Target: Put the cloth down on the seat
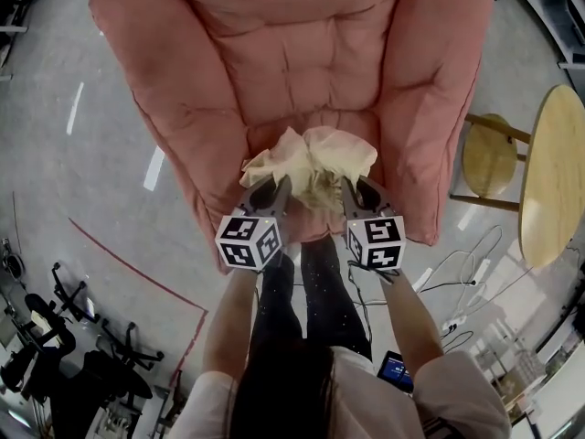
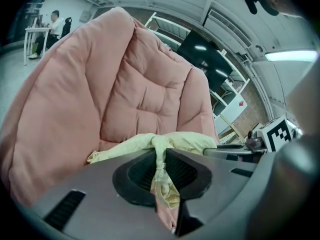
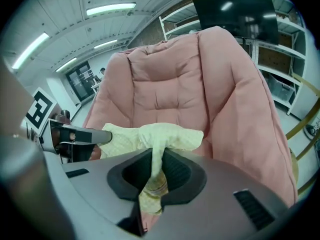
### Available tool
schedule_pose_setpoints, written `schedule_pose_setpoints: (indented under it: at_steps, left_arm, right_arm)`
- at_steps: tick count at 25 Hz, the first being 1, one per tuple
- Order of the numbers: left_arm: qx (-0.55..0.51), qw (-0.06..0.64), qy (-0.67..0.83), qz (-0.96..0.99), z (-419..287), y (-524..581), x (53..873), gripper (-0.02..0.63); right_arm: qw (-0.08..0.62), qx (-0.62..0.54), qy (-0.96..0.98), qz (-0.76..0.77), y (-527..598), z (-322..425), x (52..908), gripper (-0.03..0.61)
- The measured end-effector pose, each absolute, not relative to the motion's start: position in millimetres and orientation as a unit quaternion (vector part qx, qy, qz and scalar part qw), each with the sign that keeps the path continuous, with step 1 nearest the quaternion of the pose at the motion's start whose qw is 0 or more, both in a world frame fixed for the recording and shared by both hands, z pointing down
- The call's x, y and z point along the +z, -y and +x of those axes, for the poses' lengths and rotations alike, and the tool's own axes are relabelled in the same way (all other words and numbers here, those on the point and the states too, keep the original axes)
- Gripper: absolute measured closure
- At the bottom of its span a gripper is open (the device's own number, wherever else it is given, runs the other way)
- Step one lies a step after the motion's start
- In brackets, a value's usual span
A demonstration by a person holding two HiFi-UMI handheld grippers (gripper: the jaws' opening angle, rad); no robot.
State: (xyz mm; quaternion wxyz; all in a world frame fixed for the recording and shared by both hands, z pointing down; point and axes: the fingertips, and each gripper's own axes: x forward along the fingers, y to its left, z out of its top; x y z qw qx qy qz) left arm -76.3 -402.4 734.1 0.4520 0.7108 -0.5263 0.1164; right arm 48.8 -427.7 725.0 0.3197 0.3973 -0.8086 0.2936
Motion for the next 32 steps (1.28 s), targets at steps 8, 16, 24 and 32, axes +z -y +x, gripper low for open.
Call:
schedule_pose_setpoints:
  at_steps: [8,16,24,32]
  left_arm:
    - [0.137,0.456,0.514,0.713,-72,408,770,0.541]
    - [0.149,0.459,0.508,0.713,-62,411,804,0.541]
    - [0.158,0.470,0.509,0.704,-61,421,833,0.541]
    - [0.173,0.481,0.521,0.684,-74,422,863,0.541]
  right_arm:
    - [0.330,0.314,0.789,0.412,431,45,767,0.511]
    - [0.352,0.316,0.781,0.408,435,50,806,0.511]
    - [0.371,0.315,0.779,0.394,445,52,836,0.512]
    - [0.367,0.339,0.773,0.391,445,47,859,0.511]
